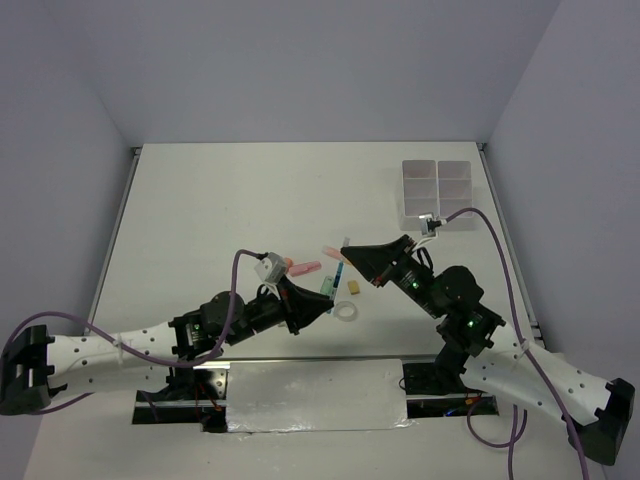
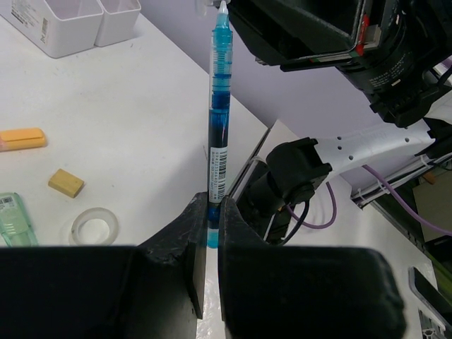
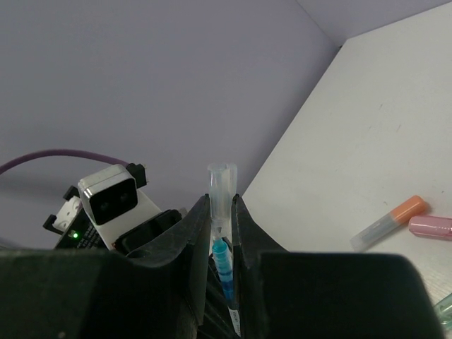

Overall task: Sort the stationery into containers
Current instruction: Close the pen cap on the pen.

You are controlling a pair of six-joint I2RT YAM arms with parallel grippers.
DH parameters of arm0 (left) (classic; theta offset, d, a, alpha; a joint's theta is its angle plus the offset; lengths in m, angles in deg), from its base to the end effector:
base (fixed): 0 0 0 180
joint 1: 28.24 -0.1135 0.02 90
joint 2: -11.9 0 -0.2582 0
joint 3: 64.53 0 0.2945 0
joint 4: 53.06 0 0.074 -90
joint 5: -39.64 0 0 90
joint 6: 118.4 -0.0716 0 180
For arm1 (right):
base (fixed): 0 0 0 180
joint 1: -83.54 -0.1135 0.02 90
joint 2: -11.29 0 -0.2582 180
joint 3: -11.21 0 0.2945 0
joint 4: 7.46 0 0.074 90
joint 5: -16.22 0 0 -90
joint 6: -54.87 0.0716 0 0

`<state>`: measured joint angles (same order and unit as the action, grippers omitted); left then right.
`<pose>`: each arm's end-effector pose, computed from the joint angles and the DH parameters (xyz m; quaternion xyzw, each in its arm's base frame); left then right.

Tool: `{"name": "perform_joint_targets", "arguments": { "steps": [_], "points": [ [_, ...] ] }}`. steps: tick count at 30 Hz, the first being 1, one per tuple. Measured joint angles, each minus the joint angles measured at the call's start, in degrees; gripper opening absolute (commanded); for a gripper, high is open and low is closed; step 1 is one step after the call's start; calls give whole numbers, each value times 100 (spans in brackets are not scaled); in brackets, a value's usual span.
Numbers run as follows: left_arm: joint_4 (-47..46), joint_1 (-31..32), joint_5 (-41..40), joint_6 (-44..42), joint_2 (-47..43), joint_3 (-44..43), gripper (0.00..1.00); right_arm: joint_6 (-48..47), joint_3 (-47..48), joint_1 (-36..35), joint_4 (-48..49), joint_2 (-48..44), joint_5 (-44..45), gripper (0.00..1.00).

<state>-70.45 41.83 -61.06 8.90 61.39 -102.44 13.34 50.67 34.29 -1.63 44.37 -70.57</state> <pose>0.1094 -0.2628 0.2653 0.1219 0.6599 -0.5583 0.4879 0.1587 0.1781 0.3179 0.0175 0.6278 0.5743 0.5251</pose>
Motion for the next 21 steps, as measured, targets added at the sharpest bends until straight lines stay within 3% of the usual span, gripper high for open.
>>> {"name": "perform_joint_targets", "arguments": {
  "steps": [21],
  "points": [
    [302, 17, -214, -15, -170, 0, 0, -396, 0, -411, 275, 308, 42, 0]
  ]
}}
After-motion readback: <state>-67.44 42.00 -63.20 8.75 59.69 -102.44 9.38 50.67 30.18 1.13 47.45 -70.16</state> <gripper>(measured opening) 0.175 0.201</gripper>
